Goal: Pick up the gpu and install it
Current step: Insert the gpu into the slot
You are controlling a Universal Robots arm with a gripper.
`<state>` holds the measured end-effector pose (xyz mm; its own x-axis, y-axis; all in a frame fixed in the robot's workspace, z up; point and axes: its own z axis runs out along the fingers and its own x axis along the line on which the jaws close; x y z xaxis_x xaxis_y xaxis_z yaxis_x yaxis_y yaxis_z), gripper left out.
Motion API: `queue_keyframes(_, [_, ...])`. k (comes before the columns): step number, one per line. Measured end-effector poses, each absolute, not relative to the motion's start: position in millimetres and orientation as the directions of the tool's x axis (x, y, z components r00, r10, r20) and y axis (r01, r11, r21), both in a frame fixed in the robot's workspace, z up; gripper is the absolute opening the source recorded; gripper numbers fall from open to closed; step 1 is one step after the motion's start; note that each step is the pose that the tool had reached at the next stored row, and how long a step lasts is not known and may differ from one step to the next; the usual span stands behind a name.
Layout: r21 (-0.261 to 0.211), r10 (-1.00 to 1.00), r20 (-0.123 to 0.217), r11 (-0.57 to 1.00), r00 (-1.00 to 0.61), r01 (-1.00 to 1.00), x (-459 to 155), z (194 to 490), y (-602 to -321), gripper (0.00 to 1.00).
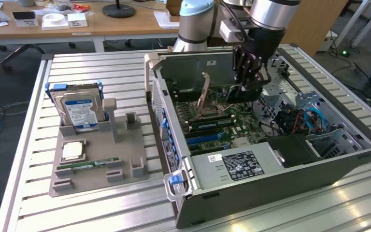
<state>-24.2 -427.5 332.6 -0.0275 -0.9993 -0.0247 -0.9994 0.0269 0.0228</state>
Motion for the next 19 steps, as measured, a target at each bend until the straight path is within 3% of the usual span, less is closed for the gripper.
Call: queue_keyframes(19, [0.014,-0.999,-0.025,0.027,-0.027,-1.0,-31,321,-437,0.27])
